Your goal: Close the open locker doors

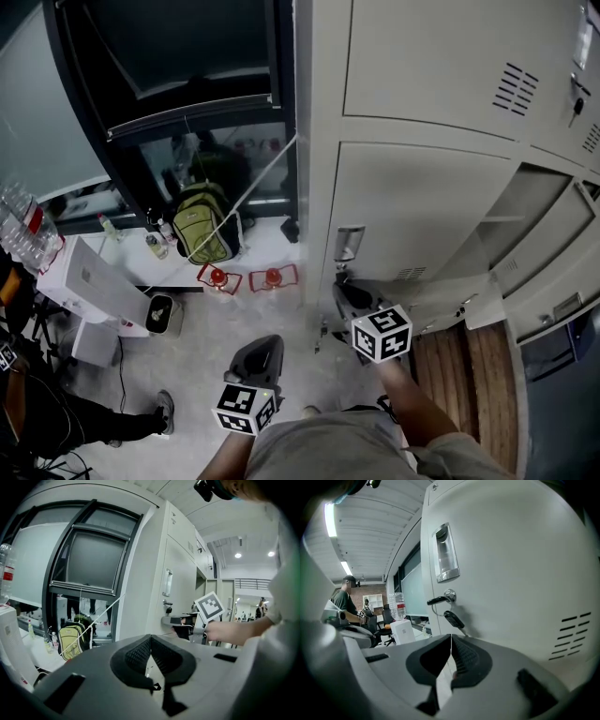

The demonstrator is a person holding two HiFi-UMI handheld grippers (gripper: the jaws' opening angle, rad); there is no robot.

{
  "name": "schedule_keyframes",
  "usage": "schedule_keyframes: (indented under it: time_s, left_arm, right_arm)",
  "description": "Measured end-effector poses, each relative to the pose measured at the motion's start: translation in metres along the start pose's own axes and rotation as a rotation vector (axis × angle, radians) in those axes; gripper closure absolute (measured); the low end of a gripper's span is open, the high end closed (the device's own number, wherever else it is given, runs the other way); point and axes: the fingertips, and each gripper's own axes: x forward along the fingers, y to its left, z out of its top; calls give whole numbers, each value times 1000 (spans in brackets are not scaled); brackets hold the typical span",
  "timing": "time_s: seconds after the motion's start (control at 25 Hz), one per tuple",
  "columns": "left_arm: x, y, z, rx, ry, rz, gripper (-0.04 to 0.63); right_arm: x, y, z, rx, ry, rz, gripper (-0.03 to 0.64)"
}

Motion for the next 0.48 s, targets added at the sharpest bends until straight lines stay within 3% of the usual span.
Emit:
schedule_keyframes:
  time_s: [0.28,0.48]
  left_arm:
    - [6,-12,-4,1,15,-31,581]
    - [22,-37,-4,19,28,-96,581]
  right_arm:
    - [-18,12,-20,4,33,17,589]
    - [-53,17,-14,-4,7,29,589]
